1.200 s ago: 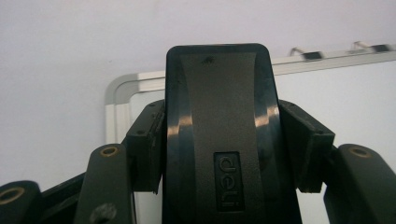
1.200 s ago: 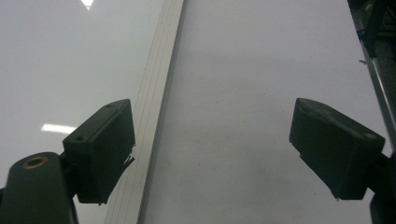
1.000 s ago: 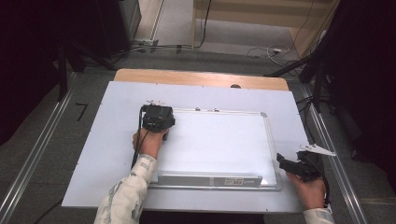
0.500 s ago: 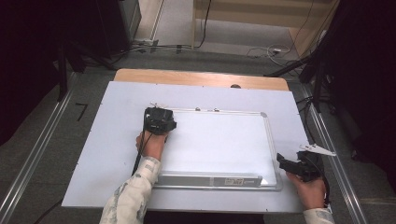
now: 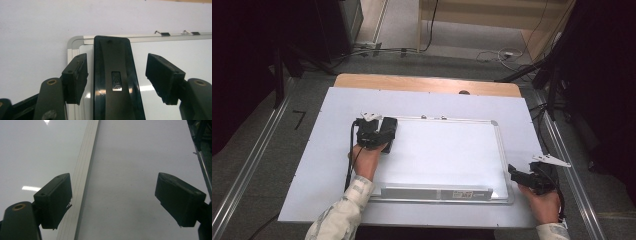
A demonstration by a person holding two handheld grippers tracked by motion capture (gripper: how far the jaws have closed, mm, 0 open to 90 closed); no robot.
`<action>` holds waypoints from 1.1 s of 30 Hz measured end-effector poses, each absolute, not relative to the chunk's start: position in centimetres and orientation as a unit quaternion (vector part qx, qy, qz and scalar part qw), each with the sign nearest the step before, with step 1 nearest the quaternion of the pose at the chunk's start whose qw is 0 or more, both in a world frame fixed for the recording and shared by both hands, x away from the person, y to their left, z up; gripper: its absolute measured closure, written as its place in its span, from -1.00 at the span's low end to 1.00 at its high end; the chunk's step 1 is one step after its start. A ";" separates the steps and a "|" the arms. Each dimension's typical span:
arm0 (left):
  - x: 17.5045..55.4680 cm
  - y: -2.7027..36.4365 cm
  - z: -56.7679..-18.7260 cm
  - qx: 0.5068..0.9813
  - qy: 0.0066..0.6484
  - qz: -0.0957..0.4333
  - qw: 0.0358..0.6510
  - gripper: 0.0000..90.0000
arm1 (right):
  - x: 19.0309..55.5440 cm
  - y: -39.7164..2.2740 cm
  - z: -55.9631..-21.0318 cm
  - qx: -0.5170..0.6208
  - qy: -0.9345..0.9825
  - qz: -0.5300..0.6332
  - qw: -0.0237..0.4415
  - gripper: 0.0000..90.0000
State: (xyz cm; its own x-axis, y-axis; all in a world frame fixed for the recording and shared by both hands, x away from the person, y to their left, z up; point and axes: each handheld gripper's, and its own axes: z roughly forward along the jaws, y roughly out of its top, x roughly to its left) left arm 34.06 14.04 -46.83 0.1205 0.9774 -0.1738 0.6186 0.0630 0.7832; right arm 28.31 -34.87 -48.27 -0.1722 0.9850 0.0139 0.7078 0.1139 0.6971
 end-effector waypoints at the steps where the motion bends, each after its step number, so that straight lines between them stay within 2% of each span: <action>1: 33.7 14.2 -46.8 0.642 0.619 0.237 0.386 -0.27 | 28.3 -34.9 -48.3 0.598 0.707 0.292 0.237 -0.71; 7: 31.7 15.2 -46.3 0.642 0.606 0.253 0.396 -0.40 | 28.3 -34.8 -48.2 0.597 0.708 0.294 0.237 -0.71; 24: 26.5 19.3 -45.9 0.638 0.598 0.270 0.404 -0.40 | 28.1 -34.9 -48.2 0.599 0.706 0.296 0.236 -0.71; 33: 25.2 21.5 -46.4 0.627 0.610 0.277 0.397 -0.40 | 28.0 -35.0 -48.2 0.597 0.707 0.297 0.235 -0.71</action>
State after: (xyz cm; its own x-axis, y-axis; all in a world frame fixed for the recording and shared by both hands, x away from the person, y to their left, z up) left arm 25.24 21.49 -46.43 0.1021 0.9852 -0.1375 0.5452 0.0602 0.8362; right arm 28.03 -34.96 -48.18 -0.1770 0.9840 0.0223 0.7051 0.1110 0.7003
